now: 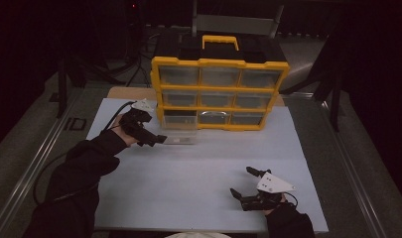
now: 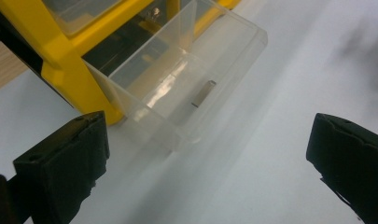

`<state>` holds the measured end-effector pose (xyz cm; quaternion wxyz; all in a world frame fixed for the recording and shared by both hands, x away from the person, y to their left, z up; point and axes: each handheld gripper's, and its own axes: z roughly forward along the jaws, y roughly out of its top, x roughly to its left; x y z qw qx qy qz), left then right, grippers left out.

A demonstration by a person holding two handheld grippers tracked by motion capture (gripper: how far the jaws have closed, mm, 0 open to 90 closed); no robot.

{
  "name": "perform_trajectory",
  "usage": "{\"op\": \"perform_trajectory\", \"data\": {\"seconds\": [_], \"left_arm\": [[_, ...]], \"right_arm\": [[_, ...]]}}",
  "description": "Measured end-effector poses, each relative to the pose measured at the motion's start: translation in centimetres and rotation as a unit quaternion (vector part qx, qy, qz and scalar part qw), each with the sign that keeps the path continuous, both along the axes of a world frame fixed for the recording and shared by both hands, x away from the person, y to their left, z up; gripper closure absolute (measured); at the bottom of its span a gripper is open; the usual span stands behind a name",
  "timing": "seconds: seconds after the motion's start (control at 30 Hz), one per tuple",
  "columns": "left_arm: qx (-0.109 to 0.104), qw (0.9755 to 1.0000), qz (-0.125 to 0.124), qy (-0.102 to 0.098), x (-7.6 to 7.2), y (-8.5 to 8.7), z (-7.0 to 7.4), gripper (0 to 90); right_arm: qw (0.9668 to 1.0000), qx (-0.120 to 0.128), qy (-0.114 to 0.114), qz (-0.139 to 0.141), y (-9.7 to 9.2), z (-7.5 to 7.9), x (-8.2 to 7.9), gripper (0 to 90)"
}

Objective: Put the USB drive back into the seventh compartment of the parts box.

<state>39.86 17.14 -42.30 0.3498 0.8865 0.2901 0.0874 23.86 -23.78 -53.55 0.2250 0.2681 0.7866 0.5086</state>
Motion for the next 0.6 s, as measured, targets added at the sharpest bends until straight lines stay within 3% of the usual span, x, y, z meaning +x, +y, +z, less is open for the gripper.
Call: {"op": "perform_trajectory", "data": {"seconds": [0.6], "left_arm": [[-0.012,0.9998,0.006,-0.011,-2.6,0.8,-1.0,0.4]], "right_arm": [[1.0,0.001,-0.001,0.002,0.1,0.1,0.0,8.9]]}}
